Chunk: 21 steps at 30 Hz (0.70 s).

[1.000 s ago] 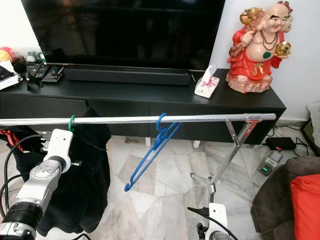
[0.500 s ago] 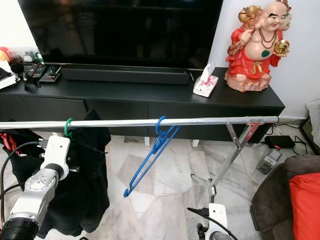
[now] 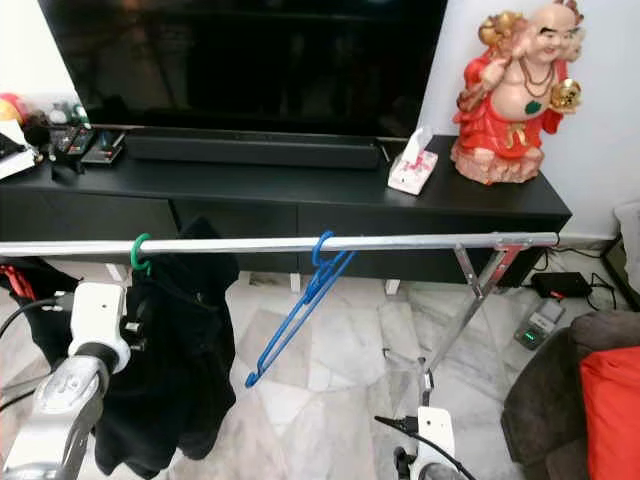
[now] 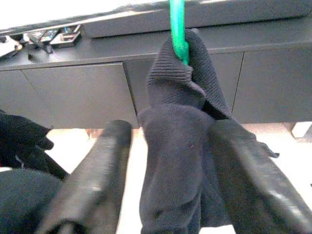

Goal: Hang hanger

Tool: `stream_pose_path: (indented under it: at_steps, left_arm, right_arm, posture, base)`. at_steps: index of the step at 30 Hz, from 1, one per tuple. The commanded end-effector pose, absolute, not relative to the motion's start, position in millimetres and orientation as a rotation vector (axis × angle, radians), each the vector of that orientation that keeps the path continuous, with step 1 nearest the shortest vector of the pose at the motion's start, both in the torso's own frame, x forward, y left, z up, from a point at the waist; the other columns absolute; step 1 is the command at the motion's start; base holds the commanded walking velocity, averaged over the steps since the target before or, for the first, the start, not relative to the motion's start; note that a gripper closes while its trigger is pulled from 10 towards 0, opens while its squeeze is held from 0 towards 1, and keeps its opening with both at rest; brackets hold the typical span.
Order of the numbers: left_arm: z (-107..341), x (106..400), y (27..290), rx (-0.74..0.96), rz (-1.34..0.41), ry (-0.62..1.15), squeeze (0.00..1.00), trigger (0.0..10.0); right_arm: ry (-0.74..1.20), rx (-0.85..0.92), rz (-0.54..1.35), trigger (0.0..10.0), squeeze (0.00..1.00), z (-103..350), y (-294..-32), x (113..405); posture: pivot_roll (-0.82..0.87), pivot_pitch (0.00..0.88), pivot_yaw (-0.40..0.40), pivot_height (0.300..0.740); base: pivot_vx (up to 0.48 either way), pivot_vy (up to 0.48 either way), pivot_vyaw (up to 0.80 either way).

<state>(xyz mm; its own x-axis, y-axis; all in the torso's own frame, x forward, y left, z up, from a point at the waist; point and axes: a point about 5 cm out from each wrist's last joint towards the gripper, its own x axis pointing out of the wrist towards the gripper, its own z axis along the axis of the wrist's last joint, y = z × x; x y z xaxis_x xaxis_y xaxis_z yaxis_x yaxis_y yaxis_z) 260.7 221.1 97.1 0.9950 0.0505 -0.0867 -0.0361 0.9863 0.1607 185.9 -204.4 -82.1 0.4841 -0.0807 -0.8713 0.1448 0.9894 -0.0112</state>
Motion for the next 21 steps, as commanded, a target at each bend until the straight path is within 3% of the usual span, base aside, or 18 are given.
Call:
stream_pose_path:
  at_steps: [1, 2, 3, 4, 12, 21]
  left_arm:
    - [106.0, 256.5, 216.6, 0.135, 0.032, 0.041, 1.0, 10.0]
    - [106.9, 254.5, 215.4, 0.133, 0.029, 0.035, 1.0, 10.0]
    - [107.0, 250.3, 213.1, 0.131, 0.024, 0.035, 0.8, 10.0]
    - [108.1, 243.5, 209.2, 0.139, 0.012, 0.026, 0.0, 10.0]
    - [107.6, 224.0, 183.7, 0.103, -0.076, 0.047, 0.0, 10.0]
    - [104.7, 225.7, 180.2, 0.098, -0.096, 0.072, 0.0, 10.0]
  right_arm:
    - [1.064, 0.067, -0.144, 10.0, 0.0, -82.6, -206.7, 184.0]
    - [1.064, 0.066, -0.144, 10.0, 0.0, -82.5, -206.8, 184.1]
    - [1.064, 0.066, -0.143, 10.0, 0.0, -82.5, -207.0, 184.2]
    - [1.064, 0.065, -0.142, 10.0, 0.0, -82.4, -207.2, 184.3]
    - [1.061, 0.06, -0.139, 10.0, 0.0, -81.6, -208.6, 185.4]
    - [1.059, 0.064, -0.141, 10.0, 0.0, -81.7, -207.6, 185.6]
  posture:
    - [-0.02, 0.0, -0.021, 0.74]
    - [-0.02, 0.0, -0.022, 0.74]
    - [-0.02, 0.0, -0.022, 0.74]
    - [-0.02, 0.0, -0.022, 0.74]
    - [-0.01, 0.0, -0.021, 0.74]
    - [-0.01, 0.0, -0.014, 0.74]
  base:
    - [0.0, 0.0, 0.0]
    - [0.0, 0.0, 0.0]
    - [0.0, 0.0, 0.0]
    - [0.0, 0.0, 0.0]
    - [0.0, 0.0, 0.0]
    - [0.0, 0.0, 0.0]
